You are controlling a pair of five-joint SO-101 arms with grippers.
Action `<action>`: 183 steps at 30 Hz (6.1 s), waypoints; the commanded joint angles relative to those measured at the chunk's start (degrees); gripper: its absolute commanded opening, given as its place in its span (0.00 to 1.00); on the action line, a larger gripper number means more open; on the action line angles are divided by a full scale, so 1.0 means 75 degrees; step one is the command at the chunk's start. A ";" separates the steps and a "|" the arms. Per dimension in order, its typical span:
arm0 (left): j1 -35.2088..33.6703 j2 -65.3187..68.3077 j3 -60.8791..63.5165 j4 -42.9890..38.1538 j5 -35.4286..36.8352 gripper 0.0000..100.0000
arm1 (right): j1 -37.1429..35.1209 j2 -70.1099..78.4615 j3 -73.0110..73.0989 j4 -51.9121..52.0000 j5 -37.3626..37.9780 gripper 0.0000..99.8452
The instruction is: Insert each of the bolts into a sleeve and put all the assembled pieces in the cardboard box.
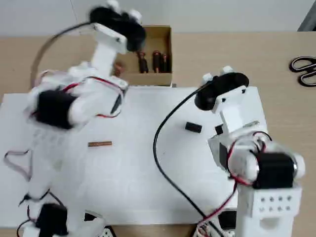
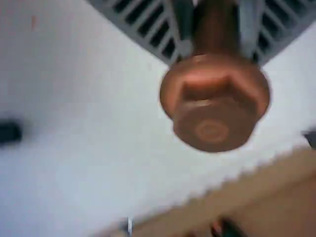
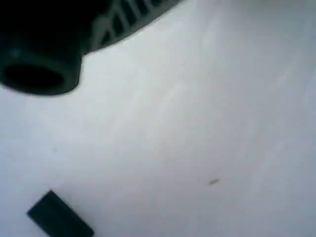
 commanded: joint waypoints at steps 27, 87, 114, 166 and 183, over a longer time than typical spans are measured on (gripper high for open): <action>0.0000 -0.5216 0.6675 -0.3892 0.6048 0.01 | -0.3733 -0.5738 0.7127 -0.4976 -0.2227 0.00; 0.1934 -0.8275 1.1024 -0.5732 0.6084 0.01 | -0.5116 -0.7144 0.8358 -0.6816 -0.1524 0.00; 0.3012 -0.8322 1.1575 -0.4630 0.5251 0.01 | -0.5116 -0.7144 0.8205 -0.6851 -0.1512 0.00; 0.2649 -0.8334 0.9864 -0.3786 0.4079 0.21 | -0.4273 -0.7144 0.8486 -0.6816 -0.1512 0.00; -0.0574 -0.8334 1.2349 -0.4349 0.3282 0.01 | -0.2749 -0.7133 0.9248 -0.6804 -0.1559 0.00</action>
